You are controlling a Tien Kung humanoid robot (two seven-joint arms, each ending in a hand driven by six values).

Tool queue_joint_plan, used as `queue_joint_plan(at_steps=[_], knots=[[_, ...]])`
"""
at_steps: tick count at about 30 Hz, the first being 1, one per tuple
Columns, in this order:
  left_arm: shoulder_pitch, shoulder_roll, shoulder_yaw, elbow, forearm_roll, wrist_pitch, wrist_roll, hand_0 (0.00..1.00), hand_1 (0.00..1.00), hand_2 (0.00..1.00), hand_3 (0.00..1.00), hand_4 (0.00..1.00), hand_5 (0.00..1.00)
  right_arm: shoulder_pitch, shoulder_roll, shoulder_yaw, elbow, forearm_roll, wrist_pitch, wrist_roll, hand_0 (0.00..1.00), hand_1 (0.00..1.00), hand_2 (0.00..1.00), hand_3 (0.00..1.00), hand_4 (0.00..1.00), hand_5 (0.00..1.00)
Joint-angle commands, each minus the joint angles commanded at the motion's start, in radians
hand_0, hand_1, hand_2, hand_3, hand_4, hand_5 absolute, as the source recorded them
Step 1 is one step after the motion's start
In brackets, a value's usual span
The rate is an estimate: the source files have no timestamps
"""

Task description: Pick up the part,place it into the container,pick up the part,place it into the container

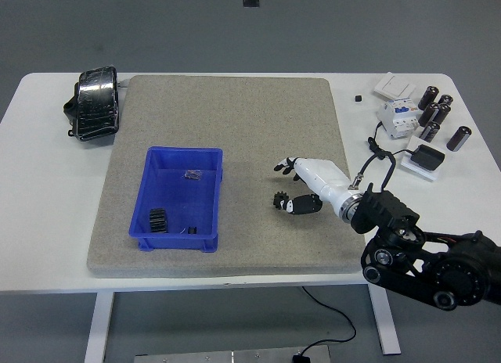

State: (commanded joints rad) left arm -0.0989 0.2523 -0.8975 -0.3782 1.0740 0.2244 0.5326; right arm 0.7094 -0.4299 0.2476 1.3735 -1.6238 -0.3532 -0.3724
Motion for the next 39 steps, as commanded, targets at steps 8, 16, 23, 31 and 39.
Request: queue_joint_plan(at_steps=[8,16,23,31,39], knots=[[-0.004,0.002,-0.003,-0.001,0.005,-0.001,0.001,0.661,0.640,0.582,0.545,0.652,0.632,0.044,0.006,-0.040,-0.001,0.008,0.043,-0.015,0.490,0.607,0.692,0.726,0.721,0.274],[-0.004,0.002,-0.003,-0.001,0.006,0.001,0.002,0.661,0.640,0.582,0.545,0.650,0.632,0.046,0.009,-0.044,-0.004,0.045,0.069,-0.021,0.478,0.601,0.695,0.719,0.707,0.294],[-0.007,0.003,-0.003,-0.002,0.005,0.002,0.000,0.660,0.640,0.582,0.545,0.642,0.633,0.044,0.017,-0.051,-0.026,0.065,0.073,-0.020,0.473,0.601,0.695,0.713,0.684,0.308],[-0.005,0.003,-0.006,-0.005,0.010,0.005,0.005,0.660,0.640,0.582,0.544,0.640,0.634,0.041,0.023,-0.058,-0.032,0.072,0.073,-0.023,0.455,0.581,0.679,0.703,0.655,0.302],[-0.004,0.003,-0.008,-0.006,0.009,0.006,0.004,0.660,0.640,0.582,0.544,0.638,0.635,0.038,0.025,-0.066,-0.030,0.087,0.063,-0.015,0.436,0.559,0.634,0.686,0.600,0.279]])
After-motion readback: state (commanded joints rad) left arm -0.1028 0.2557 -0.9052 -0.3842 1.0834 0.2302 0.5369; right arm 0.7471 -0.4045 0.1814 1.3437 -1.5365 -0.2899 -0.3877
